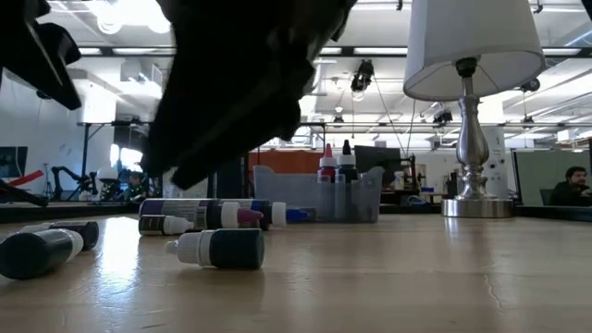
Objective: Pick & Place food coloring
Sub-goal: Put the small blue food coloring bottle into the bin
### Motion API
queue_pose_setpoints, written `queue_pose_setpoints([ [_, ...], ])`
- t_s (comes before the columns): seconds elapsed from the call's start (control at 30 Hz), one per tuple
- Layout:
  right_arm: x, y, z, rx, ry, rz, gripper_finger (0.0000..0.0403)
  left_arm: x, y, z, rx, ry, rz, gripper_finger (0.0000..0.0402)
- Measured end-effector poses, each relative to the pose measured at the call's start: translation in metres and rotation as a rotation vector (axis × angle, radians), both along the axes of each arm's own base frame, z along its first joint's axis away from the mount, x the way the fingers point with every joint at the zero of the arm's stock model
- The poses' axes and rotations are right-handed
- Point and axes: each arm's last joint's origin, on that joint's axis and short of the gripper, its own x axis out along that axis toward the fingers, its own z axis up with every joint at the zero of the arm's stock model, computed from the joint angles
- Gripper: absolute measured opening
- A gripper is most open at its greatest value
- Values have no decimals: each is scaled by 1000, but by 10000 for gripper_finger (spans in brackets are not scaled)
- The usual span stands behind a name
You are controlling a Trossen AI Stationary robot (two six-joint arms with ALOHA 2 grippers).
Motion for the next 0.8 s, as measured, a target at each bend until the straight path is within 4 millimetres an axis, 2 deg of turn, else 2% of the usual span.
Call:
queue_pose_setpoints([
  [0.2, 7, 9, -21, -37, 95, -6, 187, -6, -6, 0, 4, 6, -36, 147],
  [0.37, 10, 14, -20, -91, 74, -28, 187, -10, -9, -1, -1, 8, -43, 147],
  [0.43, 6, 13, -25, -106, 118, -37, 183, -11, -10, -1, -4, 9, -43, 147],
  [0.67, -4, 14, -31, -138, 176, -30, 152, -15, -11, -1, 12, -6, -35, 147],
  [0.8, -4, 10, -32, -123, 190, -62, 117, -15, -11, -1, 20, -16, -23, 147],
])
